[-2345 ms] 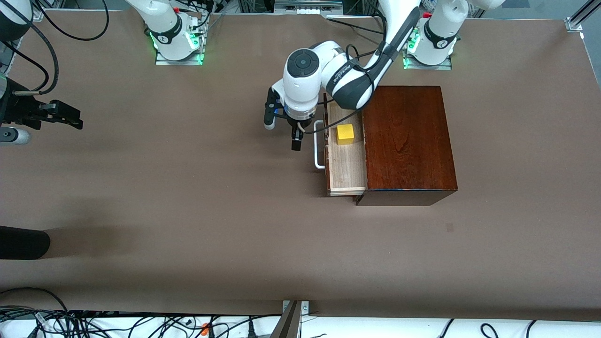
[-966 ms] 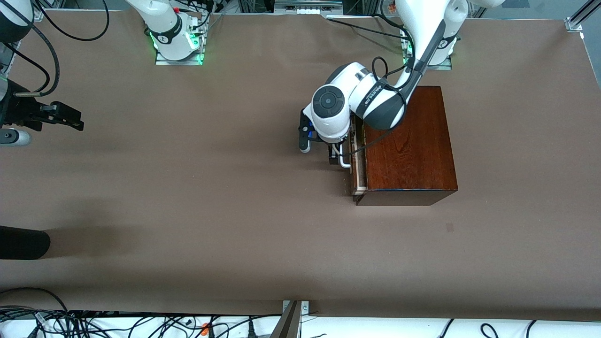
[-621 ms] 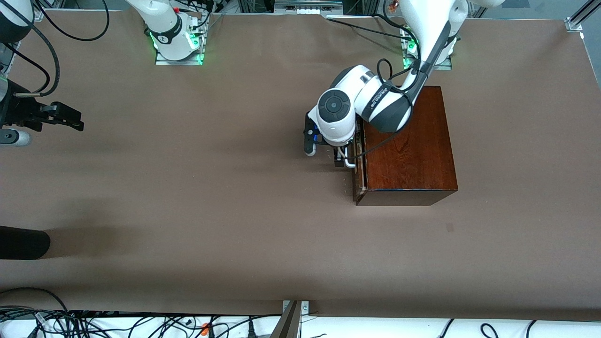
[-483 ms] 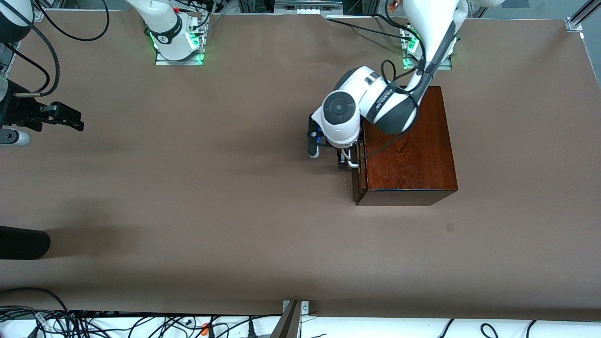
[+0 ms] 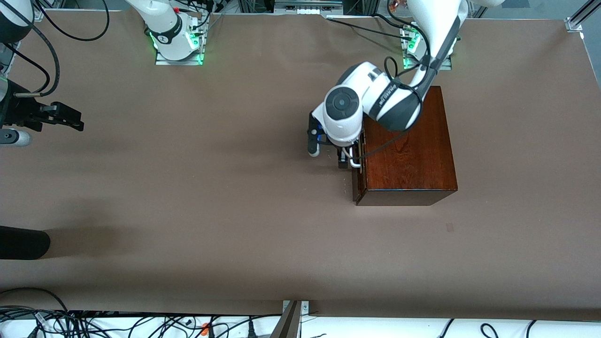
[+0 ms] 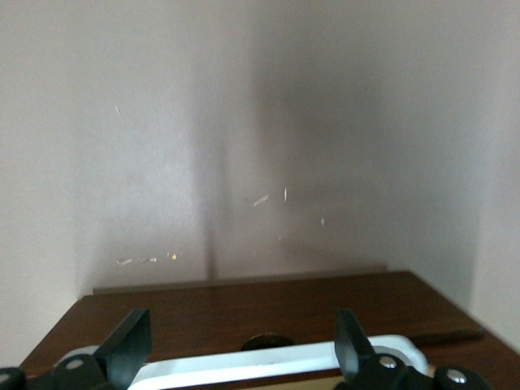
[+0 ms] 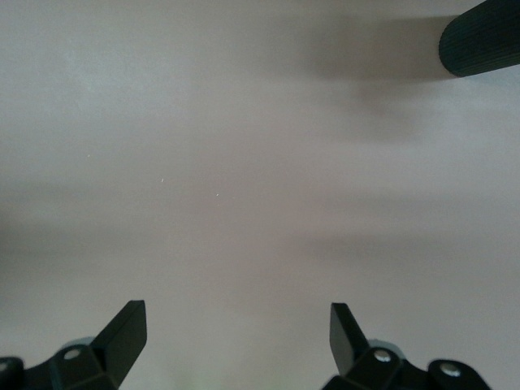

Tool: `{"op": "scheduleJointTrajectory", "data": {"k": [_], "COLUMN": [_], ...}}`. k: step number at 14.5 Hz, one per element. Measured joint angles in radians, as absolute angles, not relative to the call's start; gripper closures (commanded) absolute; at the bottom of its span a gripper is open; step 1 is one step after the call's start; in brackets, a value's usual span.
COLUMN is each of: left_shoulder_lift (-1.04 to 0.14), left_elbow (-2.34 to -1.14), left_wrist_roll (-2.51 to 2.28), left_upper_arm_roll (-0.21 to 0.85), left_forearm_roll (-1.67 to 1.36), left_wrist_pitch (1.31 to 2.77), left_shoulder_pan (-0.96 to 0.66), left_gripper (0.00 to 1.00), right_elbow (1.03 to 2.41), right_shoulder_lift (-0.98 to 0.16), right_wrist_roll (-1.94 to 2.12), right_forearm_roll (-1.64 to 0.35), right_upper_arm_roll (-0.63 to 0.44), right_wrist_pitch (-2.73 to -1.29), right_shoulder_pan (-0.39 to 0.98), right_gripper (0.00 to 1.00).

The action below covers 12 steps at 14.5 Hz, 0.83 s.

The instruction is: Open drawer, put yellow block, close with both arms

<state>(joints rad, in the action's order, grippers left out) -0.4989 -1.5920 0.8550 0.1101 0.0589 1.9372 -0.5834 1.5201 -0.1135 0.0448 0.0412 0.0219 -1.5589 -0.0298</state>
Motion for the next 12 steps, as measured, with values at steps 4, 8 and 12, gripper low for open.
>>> {"op": "scheduleJointTrajectory", "data": {"k": [4,8,12], "left_shoulder_lift": [-0.38,-0.228,-0.141], "left_elbow": [-1.578,-1.574,-1.561], "left_wrist_roll": [0.67,0.475,0.329], "left_upper_arm_roll": [0.123,0.108,0.101], "left_forearm_roll": [0.059,0.059,0.059], "left_wrist_pitch": [1.759,1.539,1.471], "left_shoulder_pan": [-0.574,-0.467,-0.361], "left_gripper": [0.0,0.0,0.0], "right_elbow": [1.52,1.52,1.52], "right_shoulder_lift": [-0.113,-0.113,-0.113], "right_wrist_roll": [0.045,0.045,0.044], "right_forearm_roll": [0.041,0.041,0.041], "right_upper_arm_roll": [0.022,0.022,0.022], "right_wrist_pitch": [-1.559,-1.563,-1.563], "right_shoulder_pan": [-0.03,-0.03,-0.03], "right_gripper": [0.0,0.0,0.0]}}
